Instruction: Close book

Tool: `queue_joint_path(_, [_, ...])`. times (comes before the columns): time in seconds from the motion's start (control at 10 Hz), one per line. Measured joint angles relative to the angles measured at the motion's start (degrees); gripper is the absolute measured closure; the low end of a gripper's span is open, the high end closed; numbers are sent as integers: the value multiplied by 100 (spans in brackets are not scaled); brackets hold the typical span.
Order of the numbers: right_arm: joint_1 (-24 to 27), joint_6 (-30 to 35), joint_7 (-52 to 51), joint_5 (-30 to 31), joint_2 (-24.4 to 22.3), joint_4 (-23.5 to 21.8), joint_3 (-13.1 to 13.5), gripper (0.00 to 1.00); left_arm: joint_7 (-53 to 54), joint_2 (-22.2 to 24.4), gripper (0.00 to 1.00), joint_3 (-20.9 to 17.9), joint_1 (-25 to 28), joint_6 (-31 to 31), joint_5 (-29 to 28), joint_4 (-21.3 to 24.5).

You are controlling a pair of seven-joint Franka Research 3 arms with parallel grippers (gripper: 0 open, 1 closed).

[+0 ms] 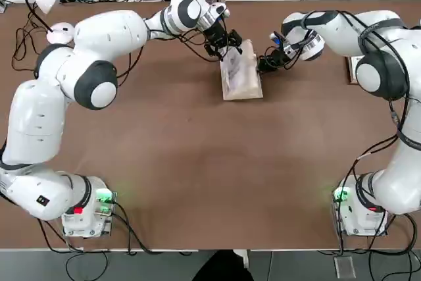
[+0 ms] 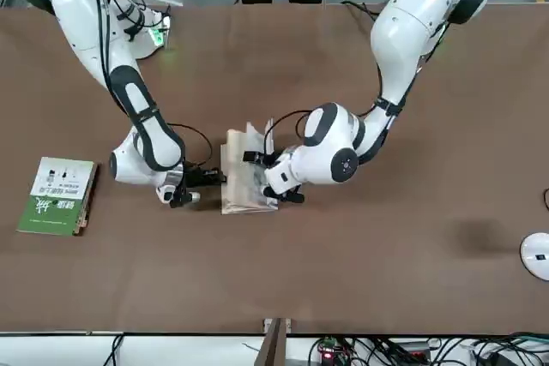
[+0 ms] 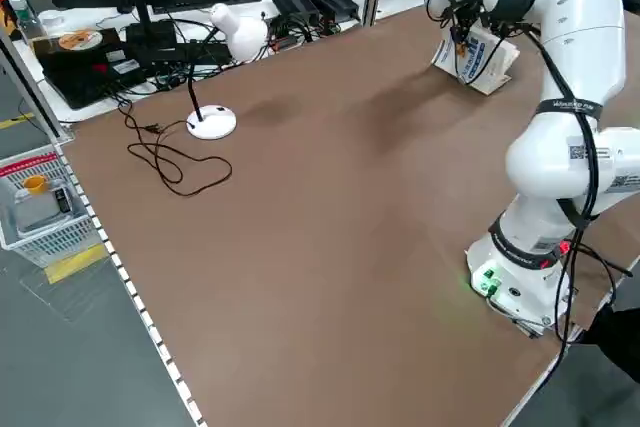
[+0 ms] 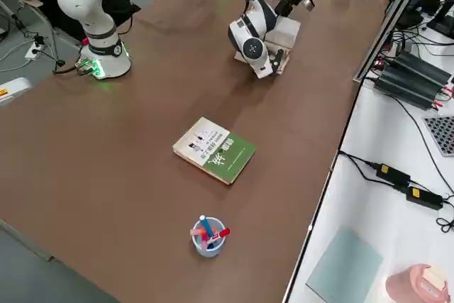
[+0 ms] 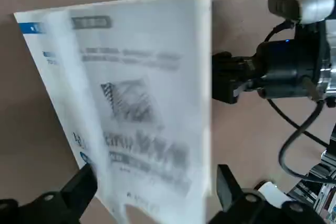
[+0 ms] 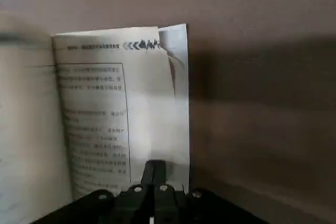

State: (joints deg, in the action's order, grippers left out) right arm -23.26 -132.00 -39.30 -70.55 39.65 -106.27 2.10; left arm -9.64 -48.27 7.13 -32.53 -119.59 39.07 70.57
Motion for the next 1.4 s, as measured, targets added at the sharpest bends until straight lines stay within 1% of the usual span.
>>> queue_joint_path(0.3, [1, 2, 0, -1, 0, 0, 7, 99, -59, 120, 0, -61, -4, -1, -41, -16])
queue_joint_path(0.4, [5, 4, 0, -3, 0, -1, 12, 99, -59, 175, 0, -85, -4, 0, -218, -18])
queue_joint_path(0.6, [61, 47, 7, -4, 0, -2, 43, 99, -80, 298, 0, -90, -9, 3, -866, -23])
queue_joint_path(1.0, [449, 555, 6, -4, -6, -1, 113, 99, -137, 549, 0, -89, -128, 6, -2087, -30])
queue_joint_path(1.4, [928, 1209, 107, 70, -199, 79, 136, 99, -146, 820, 0, -114, -140, 54, -2753, -38])
